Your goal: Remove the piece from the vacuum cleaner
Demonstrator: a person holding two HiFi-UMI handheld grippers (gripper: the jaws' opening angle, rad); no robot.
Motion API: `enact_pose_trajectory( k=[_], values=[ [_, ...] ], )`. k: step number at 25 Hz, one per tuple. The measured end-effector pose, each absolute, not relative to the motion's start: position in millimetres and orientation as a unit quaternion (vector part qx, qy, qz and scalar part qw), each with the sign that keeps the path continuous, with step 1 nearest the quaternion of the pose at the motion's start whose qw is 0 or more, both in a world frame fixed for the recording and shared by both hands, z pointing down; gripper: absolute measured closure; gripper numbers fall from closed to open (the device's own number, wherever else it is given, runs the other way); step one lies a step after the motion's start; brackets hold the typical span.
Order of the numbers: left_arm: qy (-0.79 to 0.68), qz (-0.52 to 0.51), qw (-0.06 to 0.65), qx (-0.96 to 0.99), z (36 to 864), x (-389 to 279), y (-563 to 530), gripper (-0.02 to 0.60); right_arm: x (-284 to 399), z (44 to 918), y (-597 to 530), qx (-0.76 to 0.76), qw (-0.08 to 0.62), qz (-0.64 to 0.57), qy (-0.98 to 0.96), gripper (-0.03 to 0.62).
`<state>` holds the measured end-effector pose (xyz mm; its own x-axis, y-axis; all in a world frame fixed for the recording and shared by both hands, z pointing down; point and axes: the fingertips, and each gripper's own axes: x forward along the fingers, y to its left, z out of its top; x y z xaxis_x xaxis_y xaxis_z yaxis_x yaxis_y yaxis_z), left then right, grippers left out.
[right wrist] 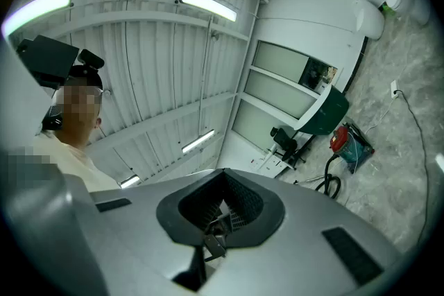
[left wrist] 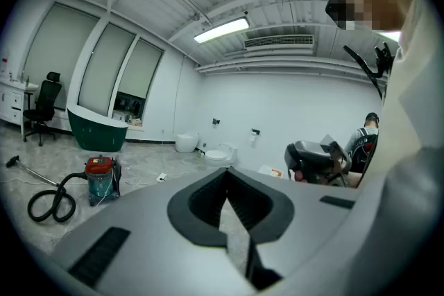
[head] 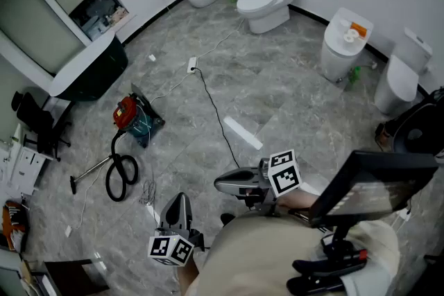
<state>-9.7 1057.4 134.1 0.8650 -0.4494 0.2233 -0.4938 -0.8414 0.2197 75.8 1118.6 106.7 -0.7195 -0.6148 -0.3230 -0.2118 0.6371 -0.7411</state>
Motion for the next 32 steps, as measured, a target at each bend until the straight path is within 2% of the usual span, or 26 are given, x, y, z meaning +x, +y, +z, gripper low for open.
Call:
enact_pose_trajectory(
  k=[11,16,21,32],
  values=[
    [-0.25,0.092,0.109,0.958,126,1,1083,0.578,80,104,1144,-0.223,0.298,-0.354,0.858,0.592],
    [-0.227,0.094,0.118,0.962,117,15,1105,0.578,94,95,1162,-0.226,0.31,-0.358,0.851,0.592],
    [-0.207,0.083,0.146,0.964,111,18,1110,0.578,88,82,1167,-0.211,0.302,-0.366,0.854,0.592],
    [-0.209,0.065,0.137,0.966,115,-11,1037,0.578,40,78,1106,-0.183,0.244,-0.359,0.882,0.592]
  ],
)
